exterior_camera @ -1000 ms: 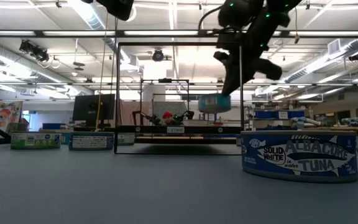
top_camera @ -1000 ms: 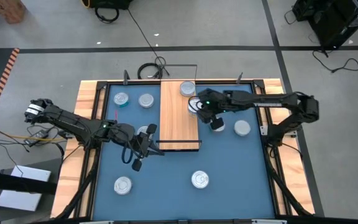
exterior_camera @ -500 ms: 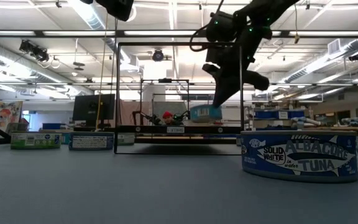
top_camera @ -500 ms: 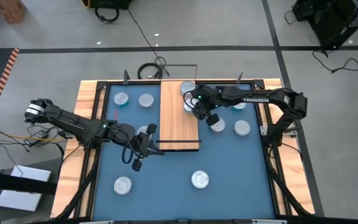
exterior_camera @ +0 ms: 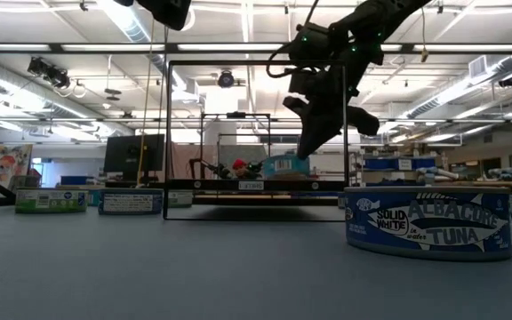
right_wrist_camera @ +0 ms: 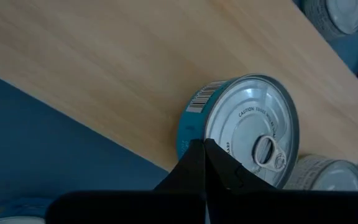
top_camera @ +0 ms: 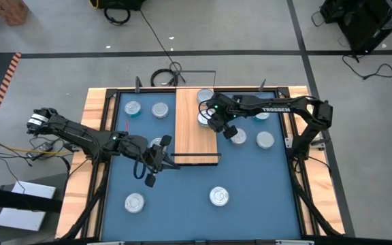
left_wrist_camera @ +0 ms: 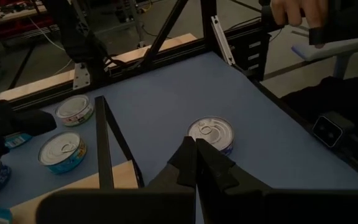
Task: Stack canned seafood by type on shelf
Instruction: Put the yellow-blue tuna can on the shelf
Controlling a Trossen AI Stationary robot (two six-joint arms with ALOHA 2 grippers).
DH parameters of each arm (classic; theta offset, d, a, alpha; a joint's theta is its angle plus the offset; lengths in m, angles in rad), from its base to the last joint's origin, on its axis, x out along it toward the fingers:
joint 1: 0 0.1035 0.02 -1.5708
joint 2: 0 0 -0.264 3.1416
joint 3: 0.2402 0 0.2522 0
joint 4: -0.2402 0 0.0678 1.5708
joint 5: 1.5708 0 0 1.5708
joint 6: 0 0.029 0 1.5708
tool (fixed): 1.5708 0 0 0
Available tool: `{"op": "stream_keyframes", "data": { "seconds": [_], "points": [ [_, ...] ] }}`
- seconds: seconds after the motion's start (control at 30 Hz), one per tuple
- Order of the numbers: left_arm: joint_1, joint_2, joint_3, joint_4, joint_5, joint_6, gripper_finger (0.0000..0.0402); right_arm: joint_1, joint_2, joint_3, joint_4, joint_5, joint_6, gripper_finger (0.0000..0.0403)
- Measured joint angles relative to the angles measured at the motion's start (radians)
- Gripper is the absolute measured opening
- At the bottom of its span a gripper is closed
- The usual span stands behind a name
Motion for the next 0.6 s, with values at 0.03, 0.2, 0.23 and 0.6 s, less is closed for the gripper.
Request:
{"op": "stream_keyframes", "data": {
  "seconds": [0.03, 0.2, 0.23, 0.6],
  "points": [
    [0.000, 0.000, 0.000, -0.001, -0.001, 0.000, 0.0003, -0.001, 0.003, 0.000, 0.005, 0.000, -0.001, 0.0000],
    [0.000, 0.000, 0.000, -0.003, -0.002, 0.000, 0.0003, -0.011, 0.017, 0.000, 0.005, 0.003, -0.010, 0.0000],
    [0.000, 0.000, 0.000, -0.005, -0.002, -0.001, 0.0003, -0.012, 0.022, 0.000, 0.009, 0.003, -0.011, 0.0000],
    [0.000, 0.000, 0.000, -0.009, -0.023, -0.023, 0.0003, -0.012, 0.049, 0.000, 0.028, 0.012, -0.008, 0.0010]
  ]
}}
